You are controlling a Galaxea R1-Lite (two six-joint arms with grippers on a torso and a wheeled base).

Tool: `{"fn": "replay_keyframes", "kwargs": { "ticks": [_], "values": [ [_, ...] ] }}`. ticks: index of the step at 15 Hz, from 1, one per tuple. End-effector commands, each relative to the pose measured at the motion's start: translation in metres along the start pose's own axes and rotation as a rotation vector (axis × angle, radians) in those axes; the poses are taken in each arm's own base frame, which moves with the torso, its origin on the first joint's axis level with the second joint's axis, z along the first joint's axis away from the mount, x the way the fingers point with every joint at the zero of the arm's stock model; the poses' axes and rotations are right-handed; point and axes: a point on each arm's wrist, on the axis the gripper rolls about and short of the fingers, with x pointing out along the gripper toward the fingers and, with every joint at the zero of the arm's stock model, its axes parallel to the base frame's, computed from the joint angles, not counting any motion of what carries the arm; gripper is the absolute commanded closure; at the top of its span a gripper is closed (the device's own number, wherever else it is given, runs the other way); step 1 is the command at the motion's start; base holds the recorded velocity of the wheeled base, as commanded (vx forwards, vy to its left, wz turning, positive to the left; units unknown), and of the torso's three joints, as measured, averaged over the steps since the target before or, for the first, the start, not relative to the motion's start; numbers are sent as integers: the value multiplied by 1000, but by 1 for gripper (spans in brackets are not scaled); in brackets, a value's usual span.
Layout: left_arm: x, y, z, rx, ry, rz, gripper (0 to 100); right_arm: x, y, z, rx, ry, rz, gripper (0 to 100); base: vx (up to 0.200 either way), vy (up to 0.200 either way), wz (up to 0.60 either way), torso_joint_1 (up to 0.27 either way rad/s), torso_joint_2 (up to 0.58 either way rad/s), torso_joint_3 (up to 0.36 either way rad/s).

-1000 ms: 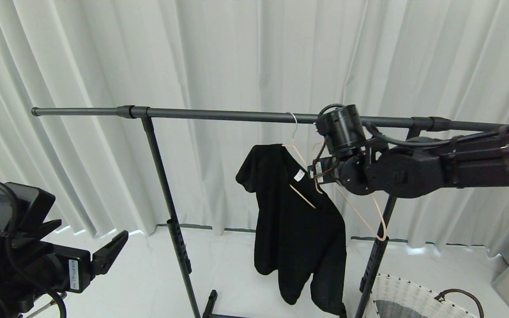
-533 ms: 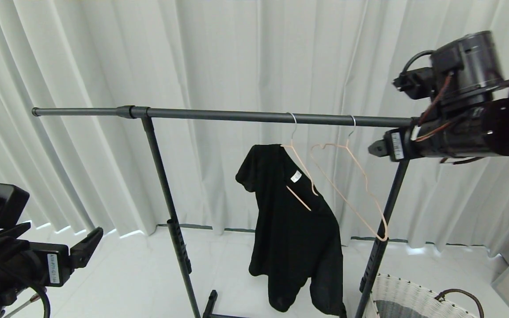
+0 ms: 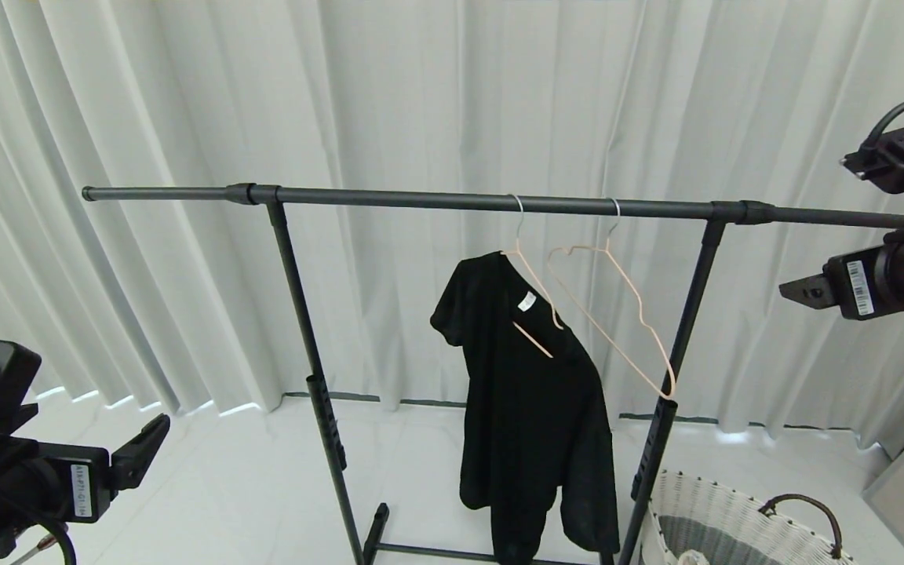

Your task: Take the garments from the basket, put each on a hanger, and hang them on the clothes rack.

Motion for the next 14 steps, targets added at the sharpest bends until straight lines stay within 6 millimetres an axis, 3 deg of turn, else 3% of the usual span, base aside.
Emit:
{"fn": "replay_keyframes", "kwargs": {
  "ticks": [1, 5, 14],
  "values": [
    [0, 0, -1, 0, 1, 2, 0, -4, -4, -3, 6, -1, -8, 0, -200, 0, 0, -7, -7, 2],
    [0, -1, -3, 3, 10, -2, 0, -2, -6, -10, 0, 20, -57, 0, -200, 0, 0, -2, 4, 2],
    [-2, -2, -15, 6, 45, -7, 0, -10, -11, -19, 5, 24, -66, 0, 0, 0, 0, -24, 59, 31]
  ]
}}
